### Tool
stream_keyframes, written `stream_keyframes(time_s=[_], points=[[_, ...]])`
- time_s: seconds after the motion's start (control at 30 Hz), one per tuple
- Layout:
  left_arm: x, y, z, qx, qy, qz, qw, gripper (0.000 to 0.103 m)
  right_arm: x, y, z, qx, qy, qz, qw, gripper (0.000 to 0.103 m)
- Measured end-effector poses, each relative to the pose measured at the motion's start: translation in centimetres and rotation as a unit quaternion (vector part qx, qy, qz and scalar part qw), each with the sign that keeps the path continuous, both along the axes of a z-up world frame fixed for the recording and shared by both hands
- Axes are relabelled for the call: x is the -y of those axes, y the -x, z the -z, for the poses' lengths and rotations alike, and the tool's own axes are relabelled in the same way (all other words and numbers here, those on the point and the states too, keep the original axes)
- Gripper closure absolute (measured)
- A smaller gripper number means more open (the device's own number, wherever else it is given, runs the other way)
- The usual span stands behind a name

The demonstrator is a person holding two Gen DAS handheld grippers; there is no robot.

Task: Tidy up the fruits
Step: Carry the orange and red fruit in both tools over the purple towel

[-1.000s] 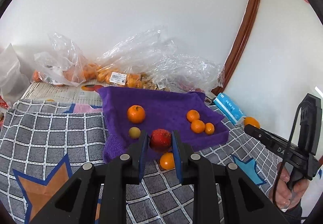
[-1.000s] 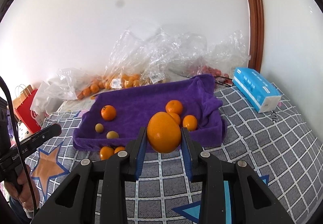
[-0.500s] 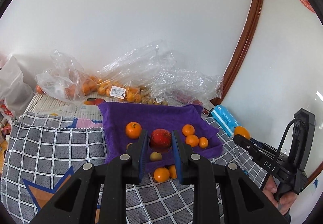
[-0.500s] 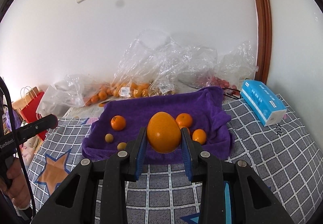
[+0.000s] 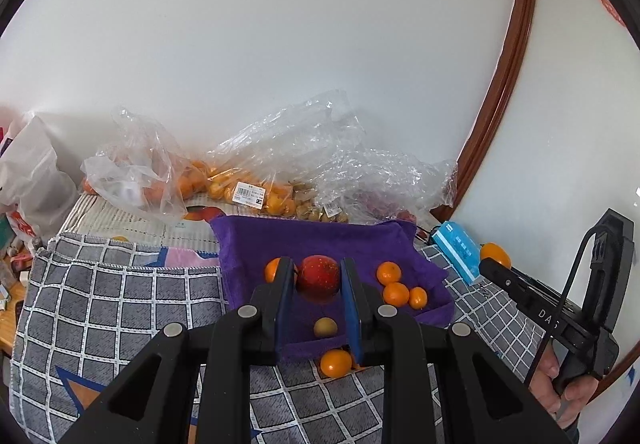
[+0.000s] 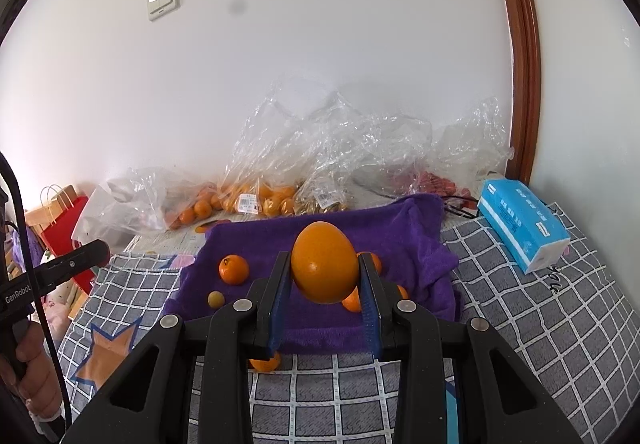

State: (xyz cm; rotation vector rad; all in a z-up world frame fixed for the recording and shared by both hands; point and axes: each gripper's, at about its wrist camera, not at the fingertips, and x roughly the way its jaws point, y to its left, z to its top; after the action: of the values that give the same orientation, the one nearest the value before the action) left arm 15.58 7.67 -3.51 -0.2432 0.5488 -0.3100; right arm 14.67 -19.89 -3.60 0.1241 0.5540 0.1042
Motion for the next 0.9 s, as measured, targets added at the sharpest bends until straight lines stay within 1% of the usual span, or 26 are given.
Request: stream_keyframes(time_s=[0.1, 0.23, 0.37, 0.47, 0.53, 0.63, 0.7, 0.77, 0.9], points=[[0.0, -0.5, 0.2, 0.006, 0.001, -0.004, 1.0000, 0.081, -0.3, -0.4, 0.0, 0.006, -0.001, -0.004, 1.000, 0.070], [0.0, -1.6, 0.4, -0.001, 0.010, -0.005, 0.9999, 0.081, -0.5, -1.4, 0.3, 0.006, -0.001, -0.004, 1.000, 0.070], [0.3, -2.7, 0.5, -0.001, 0.004, -0.009, 1.0000, 0.081, -0.6, -2.4, 0.6, 0.004, -0.002, -0.006, 1.000, 0.070], [0.6, -4.0, 0.7, -0.004, -0.011, -0.004, 0.9999, 0.081, -0.8, -3.3, 0.8, 0.003, -0.001, -0.009, 1.000, 0.070], [0.5, -4.7, 1.2, -0.006, -0.013, -0.008, 0.9999, 0.081, -1.0, -4.0, 0.8, 0.003, -0.003, -0.014, 1.000, 0.070], [0.2, -5.3, 2.4, -0.013, -0.005, -0.010, 0.9998, 0.081, -1.4, -5.0, 1.1, 0.005, -0.002, -0.017, 1.000, 0.070], [0.1, -5.6, 3.5, -0.018, -0.004, -0.012, 0.9998, 0.081, -1.6, -5.5, 1.8, 0.005, -0.003, -0.020, 1.000, 0.070], [0.1, -6.0, 4.5, -0.031, -0.007, -0.008, 0.9995, 0.081, -1.7, -6.0, 2.9, 0.001, -0.002, -0.024, 1.000, 0.070], [0.0, -6.7, 5.8, -0.050, 0.003, -0.004, 0.9987, 0.081, -1.5, -7.1, 5.1, -0.019, -0.002, -0.029, 0.999, 0.070]])
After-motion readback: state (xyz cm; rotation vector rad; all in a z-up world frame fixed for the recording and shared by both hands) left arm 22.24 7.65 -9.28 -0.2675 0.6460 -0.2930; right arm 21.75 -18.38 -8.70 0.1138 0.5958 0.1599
